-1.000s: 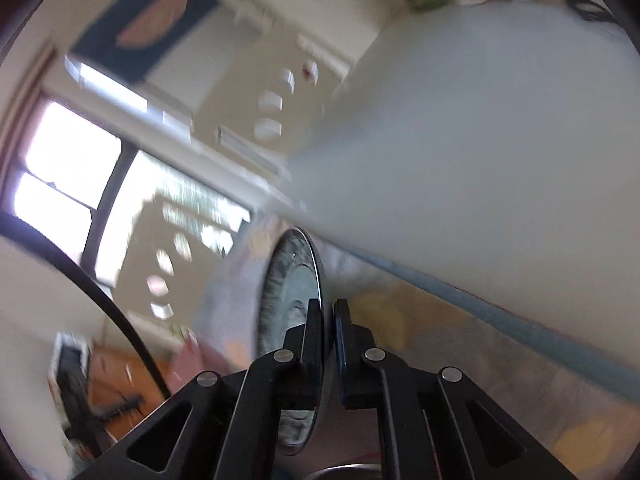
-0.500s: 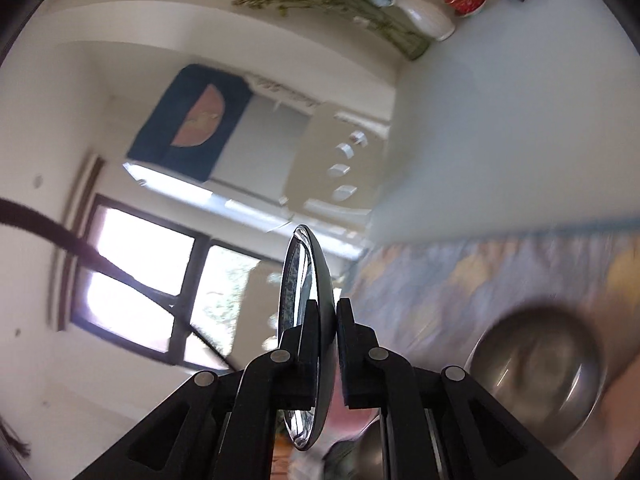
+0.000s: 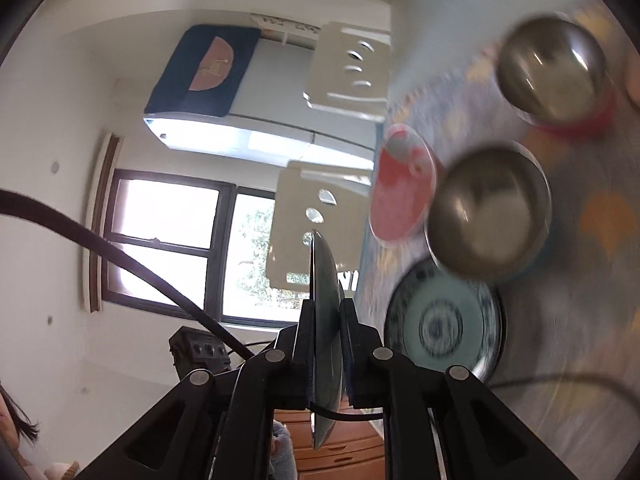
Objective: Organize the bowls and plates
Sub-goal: 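Lower the held plate onto the plate stack and open the right gripper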
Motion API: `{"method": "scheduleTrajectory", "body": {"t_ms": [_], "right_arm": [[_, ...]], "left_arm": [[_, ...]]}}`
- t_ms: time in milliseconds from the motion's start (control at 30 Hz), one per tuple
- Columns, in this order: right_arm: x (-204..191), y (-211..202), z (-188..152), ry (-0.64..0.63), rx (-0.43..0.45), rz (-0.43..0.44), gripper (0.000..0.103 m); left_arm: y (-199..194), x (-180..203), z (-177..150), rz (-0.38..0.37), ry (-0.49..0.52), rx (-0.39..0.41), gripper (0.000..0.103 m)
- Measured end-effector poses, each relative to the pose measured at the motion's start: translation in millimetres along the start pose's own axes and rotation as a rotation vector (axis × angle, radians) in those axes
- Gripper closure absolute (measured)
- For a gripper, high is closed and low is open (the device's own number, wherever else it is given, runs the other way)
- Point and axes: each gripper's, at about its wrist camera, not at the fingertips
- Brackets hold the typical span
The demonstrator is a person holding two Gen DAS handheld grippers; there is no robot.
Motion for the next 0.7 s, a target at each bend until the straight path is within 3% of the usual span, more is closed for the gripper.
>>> {"method": "scheduleTrajectory", "body": {"t_ms": [267,400,500,700], "right_arm": [[48,16,-44,0.112,0.036,-0.088,0.091],[72,26,-50,0.166,0.056,-0.136,0.091],[81,27,-51,0.197,0.094,-0.117,0.091],[86,17,-47,0.187,0.158,-0.160,0.092]], "left_arm": [[42,-44,-35,0.059,-0.066,-0.131,0.030],[51,-44,-48,0.126,-0.004,-0.155,0.030],[53,-39,-54,0.118,0.017,-0.165,0.030],[55,-38,-57,0.106,0.030,-0.167,0.030]]}}
Point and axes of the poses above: each gripper's, at about its wrist camera, not at the fingertips, and y roughly the way its jaws point, x to its right, z to its top, and after that the axes turned 1 degree about y, right-handed
